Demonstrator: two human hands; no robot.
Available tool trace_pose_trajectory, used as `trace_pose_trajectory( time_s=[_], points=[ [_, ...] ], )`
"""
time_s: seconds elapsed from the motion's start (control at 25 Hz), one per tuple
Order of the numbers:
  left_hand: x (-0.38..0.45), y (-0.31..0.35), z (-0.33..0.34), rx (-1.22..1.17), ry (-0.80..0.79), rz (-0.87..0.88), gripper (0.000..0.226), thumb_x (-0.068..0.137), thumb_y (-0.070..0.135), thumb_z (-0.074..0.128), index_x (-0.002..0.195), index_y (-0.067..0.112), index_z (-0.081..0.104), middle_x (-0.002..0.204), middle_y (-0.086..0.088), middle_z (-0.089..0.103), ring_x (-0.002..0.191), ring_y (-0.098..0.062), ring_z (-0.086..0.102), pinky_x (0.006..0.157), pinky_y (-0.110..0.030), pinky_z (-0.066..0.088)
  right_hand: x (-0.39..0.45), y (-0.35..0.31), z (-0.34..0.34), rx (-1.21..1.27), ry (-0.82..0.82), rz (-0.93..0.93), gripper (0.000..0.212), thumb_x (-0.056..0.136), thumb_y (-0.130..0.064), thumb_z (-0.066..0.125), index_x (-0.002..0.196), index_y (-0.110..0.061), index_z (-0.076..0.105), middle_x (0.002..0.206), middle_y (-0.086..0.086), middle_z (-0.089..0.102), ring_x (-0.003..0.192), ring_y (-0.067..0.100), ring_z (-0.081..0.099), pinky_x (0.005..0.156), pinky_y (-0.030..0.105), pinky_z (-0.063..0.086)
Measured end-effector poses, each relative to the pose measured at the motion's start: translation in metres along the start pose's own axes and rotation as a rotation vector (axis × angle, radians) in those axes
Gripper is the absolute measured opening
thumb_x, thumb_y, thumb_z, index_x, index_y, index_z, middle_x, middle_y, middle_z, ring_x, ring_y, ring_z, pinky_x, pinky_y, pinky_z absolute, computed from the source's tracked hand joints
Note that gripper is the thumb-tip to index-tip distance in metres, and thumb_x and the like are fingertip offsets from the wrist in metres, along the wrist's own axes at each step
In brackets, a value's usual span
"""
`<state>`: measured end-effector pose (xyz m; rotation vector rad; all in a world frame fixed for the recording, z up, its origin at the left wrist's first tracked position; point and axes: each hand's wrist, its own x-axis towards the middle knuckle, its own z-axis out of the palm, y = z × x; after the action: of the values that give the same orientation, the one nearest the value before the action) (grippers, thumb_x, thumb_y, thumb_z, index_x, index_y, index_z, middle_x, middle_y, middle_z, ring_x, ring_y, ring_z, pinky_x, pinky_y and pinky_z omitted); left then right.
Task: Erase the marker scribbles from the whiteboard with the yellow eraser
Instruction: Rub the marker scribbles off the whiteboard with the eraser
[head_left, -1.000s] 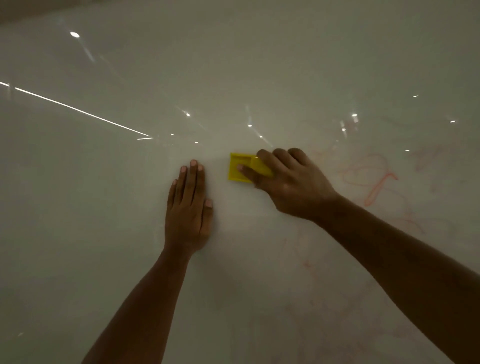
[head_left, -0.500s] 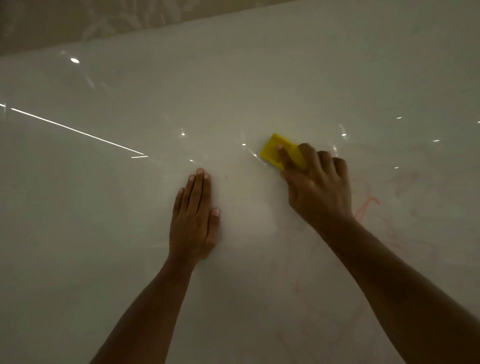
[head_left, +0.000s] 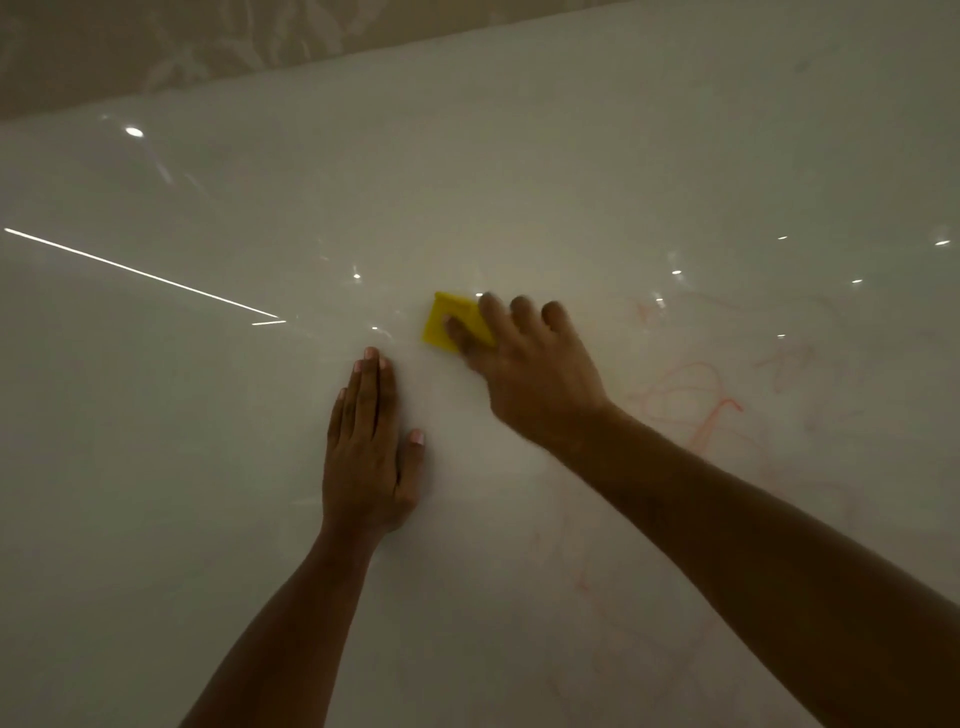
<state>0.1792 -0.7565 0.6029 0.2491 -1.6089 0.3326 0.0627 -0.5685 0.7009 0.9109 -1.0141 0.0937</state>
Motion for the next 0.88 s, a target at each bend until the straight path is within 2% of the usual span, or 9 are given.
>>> trace_pose_trajectory(
  time_s=[0.12, 0.28, 0.32, 0.44, 0.48, 0.6, 0.64, 0.8, 0.88],
  points=[
    [0.0, -0.002, 0.001, 0.012, 0.02, 0.038, 0.072, 0.105, 0.034, 0.034, 0.166, -0.004, 0.026, 0.176, -0.019, 0.02, 0.165, -0.032, 0.02, 0.133, -0.044, 0.017, -0.026, -0.001, -0.002, 0.132, -0.044, -0.343, 0.057, 0.09, -0.022, 0.054, 0.148, -0.023, 0.054, 0.135, 0.019, 0.059, 0.099, 0.035, 0.054, 0.082, 0.043, 0.045],
    [0.0, -0.004, 0.003, 0.044, 0.008, 0.034, 0.072, 0.103, 0.027, 0.033, 0.167, -0.003, 0.023, 0.177, -0.018, 0.018, 0.165, -0.032, 0.019, 0.132, -0.048, 0.019, -0.039, 0.03, -0.006, 0.016, 0.026, 0.202, 0.057, 0.089, -0.018, 0.067, 0.146, -0.021, 0.058, 0.127, 0.021, 0.063, 0.089, 0.036, 0.055, 0.075, 0.044, 0.036],
    [0.001, -0.004, 0.003, 0.053, 0.012, 0.035, 0.072, 0.102, 0.026, 0.033, 0.167, -0.004, 0.024, 0.177, -0.018, 0.019, 0.164, -0.032, 0.02, 0.132, -0.048, 0.02, -0.044, 0.027, -0.004, 0.027, 0.019, 0.222, 0.057, 0.09, -0.018, 0.069, 0.146, -0.02, 0.058, 0.125, 0.022, 0.063, 0.087, 0.036, 0.055, 0.073, 0.044, 0.035],
    [0.003, -0.001, 0.003, 0.093, 0.008, 0.047, 0.073, 0.1, 0.025, 0.033, 0.167, -0.003, 0.024, 0.176, -0.019, 0.02, 0.164, -0.034, 0.021, 0.132, -0.048, 0.02, -0.062, 0.045, -0.009, 0.119, 0.015, -0.108, 0.055, 0.094, -0.018, 0.067, 0.148, -0.021, 0.057, 0.126, 0.022, 0.063, 0.09, 0.037, 0.057, 0.076, 0.044, 0.042],
    [0.003, 0.0, 0.003, 0.096, 0.001, 0.048, 0.073, 0.1, 0.024, 0.033, 0.167, -0.003, 0.024, 0.176, -0.019, 0.019, 0.164, -0.034, 0.02, 0.132, -0.047, 0.019, -0.065, 0.063, -0.014, 0.118, 0.019, -0.074, 0.053, 0.095, -0.018, 0.065, 0.148, -0.021, 0.058, 0.126, 0.022, 0.063, 0.091, 0.037, 0.057, 0.076, 0.044, 0.043],
    [0.008, 0.001, -0.001, 0.107, -0.045, 0.153, 0.073, 0.099, 0.024, 0.034, 0.167, -0.003, 0.023, 0.177, -0.018, 0.017, 0.165, -0.034, 0.017, 0.133, -0.048, 0.018, -0.075, 0.092, -0.025, 0.03, 0.079, 0.424, 0.045, 0.101, -0.023, 0.059, 0.146, -0.022, 0.059, 0.122, 0.021, 0.062, 0.089, 0.039, 0.057, 0.073, 0.044, 0.041],
    [0.013, 0.003, -0.003, 0.115, -0.065, 0.217, 0.073, 0.099, 0.024, 0.034, 0.167, -0.003, 0.024, 0.177, -0.018, 0.017, 0.165, -0.034, 0.017, 0.133, -0.049, 0.02, -0.078, 0.087, -0.025, 0.036, 0.078, 0.44, 0.044, 0.102, -0.024, 0.057, 0.146, -0.021, 0.059, 0.121, 0.022, 0.061, 0.089, 0.039, 0.056, 0.073, 0.044, 0.04],
    [0.038, 0.034, 0.002, 0.12, -0.062, 0.269, 0.074, 0.097, 0.023, 0.034, 0.166, -0.004, 0.025, 0.176, -0.019, 0.02, 0.165, -0.035, 0.019, 0.133, -0.053, 0.021, -0.092, 0.07, -0.027, 0.129, -0.017, -0.191, 0.05, 0.099, -0.015, 0.055, 0.148, -0.023, 0.057, 0.129, 0.021, 0.063, 0.092, 0.036, 0.057, 0.079, 0.044, 0.044],
    [0.043, 0.05, 0.009, 0.105, -0.044, 0.189, 0.076, 0.096, 0.024, 0.034, 0.167, -0.001, 0.025, 0.177, -0.017, 0.02, 0.165, -0.034, 0.019, 0.133, -0.052, 0.017, -0.096, 0.095, -0.03, 0.063, -0.024, -0.074, 0.051, 0.097, -0.015, 0.059, 0.146, -0.026, 0.059, 0.131, 0.018, 0.063, 0.093, 0.037, 0.058, 0.079, 0.044, 0.043]
  ],
)
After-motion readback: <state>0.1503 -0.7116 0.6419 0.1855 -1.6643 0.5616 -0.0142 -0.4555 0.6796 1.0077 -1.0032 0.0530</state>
